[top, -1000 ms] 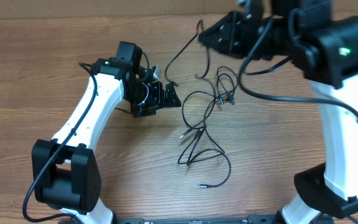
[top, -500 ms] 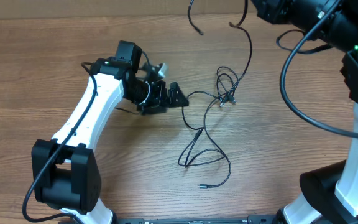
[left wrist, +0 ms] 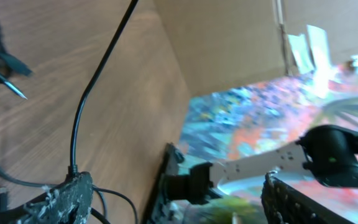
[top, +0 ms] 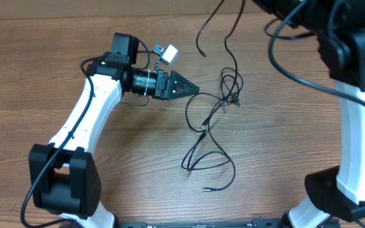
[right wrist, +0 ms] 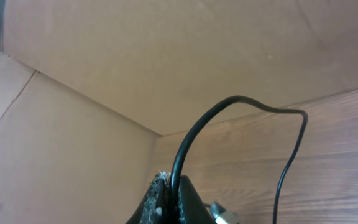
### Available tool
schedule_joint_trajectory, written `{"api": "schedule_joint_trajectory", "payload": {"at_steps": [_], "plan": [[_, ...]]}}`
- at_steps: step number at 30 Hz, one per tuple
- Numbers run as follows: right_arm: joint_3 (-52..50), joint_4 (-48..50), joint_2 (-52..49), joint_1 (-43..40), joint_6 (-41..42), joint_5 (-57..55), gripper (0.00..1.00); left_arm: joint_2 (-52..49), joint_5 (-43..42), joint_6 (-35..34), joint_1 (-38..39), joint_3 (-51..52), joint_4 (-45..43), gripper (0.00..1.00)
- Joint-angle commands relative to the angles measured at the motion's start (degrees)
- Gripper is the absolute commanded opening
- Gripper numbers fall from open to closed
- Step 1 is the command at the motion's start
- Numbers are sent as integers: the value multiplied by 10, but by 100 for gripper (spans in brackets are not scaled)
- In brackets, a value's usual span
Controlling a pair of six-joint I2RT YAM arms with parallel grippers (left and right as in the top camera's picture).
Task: Untangle cables
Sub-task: 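Reach the left gripper to a loose cable strand and grasp it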
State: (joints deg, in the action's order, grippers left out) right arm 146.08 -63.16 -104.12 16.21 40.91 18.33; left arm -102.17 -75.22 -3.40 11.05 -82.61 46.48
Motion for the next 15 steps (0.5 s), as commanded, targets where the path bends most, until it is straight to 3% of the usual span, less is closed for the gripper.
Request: {"api": "schedule_joint_trajectory", "payload": {"at_steps": [1,6,9,12,15], "plan": [[-36,64,-7,4,58,40,4,70,76,-31,-8,-47,-5,84],[-80,136,-26,34,145,34,4,155,203,-96,-8,-81,-24,83],[-87,136,-38,46,151,32,4,189,257,-127,-8,-82,-40,83],[-89,132,-52,61,170,33,4,215,305,-136,-8,-82,-57,84],[-89,132,-64,79,246,42,4,224,343,-136,-8,-82,-79,84]]}}
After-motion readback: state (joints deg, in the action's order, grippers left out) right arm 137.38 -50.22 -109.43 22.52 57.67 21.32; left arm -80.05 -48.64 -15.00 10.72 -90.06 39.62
